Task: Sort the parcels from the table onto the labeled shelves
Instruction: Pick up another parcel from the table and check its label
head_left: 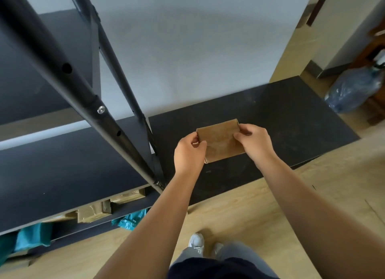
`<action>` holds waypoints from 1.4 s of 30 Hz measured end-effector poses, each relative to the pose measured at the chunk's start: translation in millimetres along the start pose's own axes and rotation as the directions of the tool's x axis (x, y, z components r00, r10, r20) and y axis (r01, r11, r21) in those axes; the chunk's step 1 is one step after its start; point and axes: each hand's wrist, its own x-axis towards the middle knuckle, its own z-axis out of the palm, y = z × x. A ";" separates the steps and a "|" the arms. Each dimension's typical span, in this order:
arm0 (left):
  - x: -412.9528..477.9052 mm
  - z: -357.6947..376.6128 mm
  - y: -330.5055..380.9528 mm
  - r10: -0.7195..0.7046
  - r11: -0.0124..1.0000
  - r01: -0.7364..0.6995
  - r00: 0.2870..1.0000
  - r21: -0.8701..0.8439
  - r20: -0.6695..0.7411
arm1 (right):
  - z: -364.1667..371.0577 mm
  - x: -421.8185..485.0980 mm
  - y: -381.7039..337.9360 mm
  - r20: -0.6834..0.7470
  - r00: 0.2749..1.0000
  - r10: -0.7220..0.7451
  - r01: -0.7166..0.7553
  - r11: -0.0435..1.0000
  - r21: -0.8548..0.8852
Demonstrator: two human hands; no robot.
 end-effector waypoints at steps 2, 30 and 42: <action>3.8 3.5 -3.4 -0.003 1.000 0.003 1.000 0.006 0.001 | 0.0 5.4 -0.3 0.018 1.000 0.007 -0.006 1.000 -0.019; -1.8 66.2 -1.9 -0.325 0.939 0.337 0.935 0.069 -0.139 | 4.4 78.8 32.7 0.507 0.862 0.011 0.144 0.953 -0.266; 2.4 65.4 0.2 -0.288 0.951 0.306 0.934 0.055 -0.212 | -11.3 72.6 34.9 0.435 0.889 -0.139 0.259 0.938 -0.229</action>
